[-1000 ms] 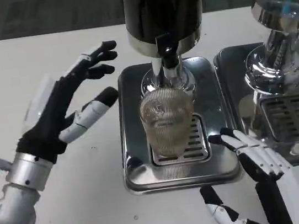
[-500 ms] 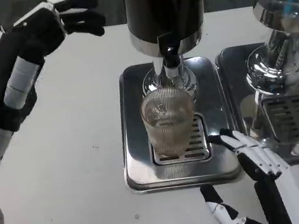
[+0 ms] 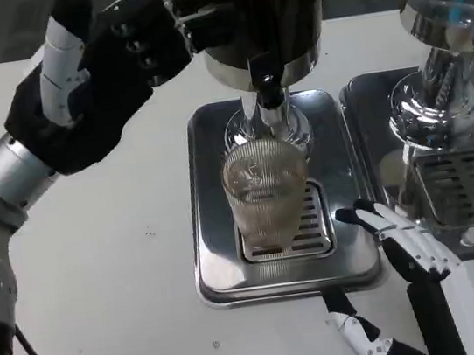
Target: Grasp the cup under the faucet to collect the drink, then remove the cup.
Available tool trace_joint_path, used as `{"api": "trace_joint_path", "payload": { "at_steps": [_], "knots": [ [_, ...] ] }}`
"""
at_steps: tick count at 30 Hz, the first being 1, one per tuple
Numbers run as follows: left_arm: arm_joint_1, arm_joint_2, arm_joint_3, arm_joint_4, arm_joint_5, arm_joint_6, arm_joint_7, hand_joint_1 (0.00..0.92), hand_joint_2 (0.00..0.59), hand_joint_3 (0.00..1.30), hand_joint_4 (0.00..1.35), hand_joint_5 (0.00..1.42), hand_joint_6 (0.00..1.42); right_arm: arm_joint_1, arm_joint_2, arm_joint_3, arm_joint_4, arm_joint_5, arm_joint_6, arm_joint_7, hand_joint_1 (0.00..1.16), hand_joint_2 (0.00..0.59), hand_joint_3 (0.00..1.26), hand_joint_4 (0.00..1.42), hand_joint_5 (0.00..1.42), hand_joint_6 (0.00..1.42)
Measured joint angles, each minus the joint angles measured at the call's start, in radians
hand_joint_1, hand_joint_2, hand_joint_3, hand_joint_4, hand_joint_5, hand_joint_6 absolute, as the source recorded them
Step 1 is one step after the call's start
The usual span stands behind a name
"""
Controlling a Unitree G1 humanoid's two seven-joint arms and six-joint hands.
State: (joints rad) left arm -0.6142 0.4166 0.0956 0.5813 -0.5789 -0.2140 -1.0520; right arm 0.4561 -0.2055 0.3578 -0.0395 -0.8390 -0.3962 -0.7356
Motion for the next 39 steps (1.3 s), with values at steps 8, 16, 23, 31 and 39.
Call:
{"api": "trace_joint_path", "payload": {
  "at_steps": [8, 16, 23, 31, 39],
  "knots": [
    [-0.038, -0.05, -0.002, 0.007, 0.051, 0.051, -0.029, 0.0, 0.1, 0.17, 0.09, 0.15, 0.09, 0.0, 0.009, 0.0, 0.005, 0.0, 0.0, -0.019, 0.47, 0.368, 0.29, 0.2, 0.24, 0.33],
    [-0.07, -0.072, -0.003, 0.103, 0.151, 0.035, -0.031, 0.0, 0.101, 0.16, 0.09, 0.15, 0.09, 0.0, 0.017, 0.001, 0.018, 0.0, 0.0, -0.031, 0.46, 0.372, 0.3, 0.21, 0.24, 0.33],
    [-0.088, -0.077, -0.001, 0.201, 0.2, -0.003, -0.035, 0.0, 0.1, 0.16, 0.09, 0.15, 0.08, -0.003, 0.019, 0.003, 0.03, 0.0, 0.0, -0.037, 0.45, 0.367, 0.3, 0.21, 0.24, 0.33],
    [-0.11, -0.079, -0.003, 0.263, 0.24, -0.093, -0.055, 0.0, 0.101, 0.15, 0.08, 0.14, 0.07, -0.006, 0.02, 0.003, 0.031, 0.001, 0.0, -0.037, 0.45, 0.365, 0.3, 0.21, 0.24, 0.32],
    [-0.127, -0.081, -0.037, 0.307, 0.304, -0.259, -0.058, 0.0, 0.101, 0.15, 0.07, 0.12, 0.02, -0.006, 0.017, 0.003, 0.031, 0.003, -0.001, -0.037, 0.44, 0.365, 0.3, 0.21, 0.24, 0.32]
  ]
}}
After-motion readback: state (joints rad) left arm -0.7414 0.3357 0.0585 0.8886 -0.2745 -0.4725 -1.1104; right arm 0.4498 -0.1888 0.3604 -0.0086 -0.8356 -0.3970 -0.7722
